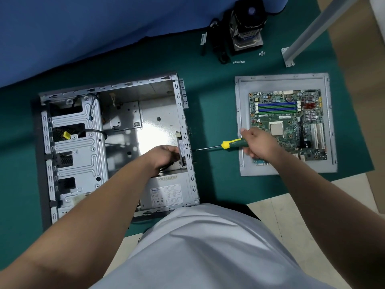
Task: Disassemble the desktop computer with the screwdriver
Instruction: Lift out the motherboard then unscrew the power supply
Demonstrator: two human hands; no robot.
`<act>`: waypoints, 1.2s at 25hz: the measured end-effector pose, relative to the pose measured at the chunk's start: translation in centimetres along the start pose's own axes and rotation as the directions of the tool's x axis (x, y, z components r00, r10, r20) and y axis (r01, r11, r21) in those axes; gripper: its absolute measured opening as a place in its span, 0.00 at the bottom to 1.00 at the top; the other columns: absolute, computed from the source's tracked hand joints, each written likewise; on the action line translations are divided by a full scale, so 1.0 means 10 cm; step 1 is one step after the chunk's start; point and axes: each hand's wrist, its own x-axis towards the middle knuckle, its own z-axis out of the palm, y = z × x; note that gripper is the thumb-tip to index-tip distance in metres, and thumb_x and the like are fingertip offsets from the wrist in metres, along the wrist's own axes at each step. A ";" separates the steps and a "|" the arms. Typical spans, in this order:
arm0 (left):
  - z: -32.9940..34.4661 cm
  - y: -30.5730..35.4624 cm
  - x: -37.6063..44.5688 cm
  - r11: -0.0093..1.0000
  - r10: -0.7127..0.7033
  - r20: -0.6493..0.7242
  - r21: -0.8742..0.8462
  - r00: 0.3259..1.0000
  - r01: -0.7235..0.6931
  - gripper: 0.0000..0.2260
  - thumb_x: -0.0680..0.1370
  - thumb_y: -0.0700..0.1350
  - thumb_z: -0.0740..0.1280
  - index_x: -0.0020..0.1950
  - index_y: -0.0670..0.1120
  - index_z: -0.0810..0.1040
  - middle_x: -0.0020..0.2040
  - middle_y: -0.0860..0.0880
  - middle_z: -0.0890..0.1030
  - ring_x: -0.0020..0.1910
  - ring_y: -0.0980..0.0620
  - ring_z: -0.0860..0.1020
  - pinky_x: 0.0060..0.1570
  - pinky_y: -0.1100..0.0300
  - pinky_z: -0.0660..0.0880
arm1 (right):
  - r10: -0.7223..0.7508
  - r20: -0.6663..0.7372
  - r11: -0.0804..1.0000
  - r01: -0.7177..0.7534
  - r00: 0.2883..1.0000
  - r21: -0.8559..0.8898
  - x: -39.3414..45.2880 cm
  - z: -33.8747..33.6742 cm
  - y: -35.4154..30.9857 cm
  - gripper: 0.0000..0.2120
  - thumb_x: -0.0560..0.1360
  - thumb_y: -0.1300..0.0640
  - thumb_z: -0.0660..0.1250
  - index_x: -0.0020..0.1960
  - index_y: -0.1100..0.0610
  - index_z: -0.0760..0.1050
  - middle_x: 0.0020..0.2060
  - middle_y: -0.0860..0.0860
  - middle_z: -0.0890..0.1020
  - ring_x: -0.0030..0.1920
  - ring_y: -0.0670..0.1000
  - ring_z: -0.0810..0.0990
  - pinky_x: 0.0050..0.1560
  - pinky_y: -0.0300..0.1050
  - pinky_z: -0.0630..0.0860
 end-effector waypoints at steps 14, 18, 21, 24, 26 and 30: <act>-0.03 -0.03 0.03 0.999 -0.003 0.016 0.036 1.000 0.002 0.18 0.81 0.28 0.57 0.42 0.44 0.82 0.33 0.51 0.85 0.32 0.52 0.73 0.30 0.60 0.65 | -0.024 0.130 0.816 -0.056 0.991 0.575 0.09 -0.04 0.09 0.13 0.76 0.75 0.66 0.52 0.59 0.77 0.46 0.53 0.82 0.41 0.50 0.79 0.42 0.42 0.75; -0.02 -0.05 0.04 1.000 -0.009 0.012 0.027 1.000 0.009 0.19 0.81 0.28 0.57 0.42 0.44 0.83 0.33 0.50 0.85 0.35 0.50 0.72 0.33 0.57 0.63 | 0.012 0.078 0.907 -0.043 0.997 0.418 0.09 0.02 0.06 0.07 0.83 0.55 0.64 0.51 0.58 0.76 0.42 0.57 0.82 0.37 0.52 0.82 0.37 0.46 0.77; -0.02 -0.05 0.05 1.000 -0.004 0.005 0.021 1.000 0.004 0.20 0.81 0.27 0.56 0.41 0.44 0.82 0.33 0.51 0.85 0.37 0.50 0.74 0.35 0.58 0.66 | -0.046 -0.015 0.981 0.048 0.999 0.188 0.11 0.05 0.11 0.10 0.84 0.53 0.61 0.53 0.58 0.78 0.41 0.54 0.81 0.34 0.55 0.80 0.35 0.50 0.73; -0.01 -0.03 0.04 0.999 -0.001 0.003 0.048 1.000 0.001 0.19 0.81 0.27 0.57 0.41 0.44 0.81 0.31 0.53 0.84 0.35 0.52 0.75 0.30 0.63 0.68 | -0.031 0.125 0.861 -0.037 0.992 0.507 0.12 -0.02 0.17 0.10 0.79 0.71 0.63 0.50 0.59 0.78 0.47 0.55 0.82 0.40 0.50 0.79 0.38 0.41 0.76; -0.01 -0.02 0.02 0.999 -0.002 -0.004 0.043 1.000 0.002 0.18 0.81 0.27 0.57 0.42 0.44 0.81 0.31 0.53 0.84 0.32 0.54 0.77 0.26 0.67 0.70 | -0.041 0.166 0.829 -0.060 0.985 0.556 0.12 -0.03 0.20 0.15 0.76 0.77 0.62 0.48 0.59 0.78 0.46 0.54 0.82 0.42 0.50 0.79 0.40 0.41 0.76; 0.01 -0.01 0.01 0.999 -0.010 -0.021 0.045 1.000 0.011 0.18 0.82 0.28 0.57 0.42 0.44 0.81 0.31 0.53 0.84 0.32 0.55 0.78 0.27 0.67 0.70 | -0.001 0.151 0.769 -0.095 0.989 0.632 0.13 -0.03 0.23 0.15 0.75 0.76 0.60 0.48 0.59 0.77 0.47 0.55 0.81 0.43 0.52 0.80 0.39 0.42 0.73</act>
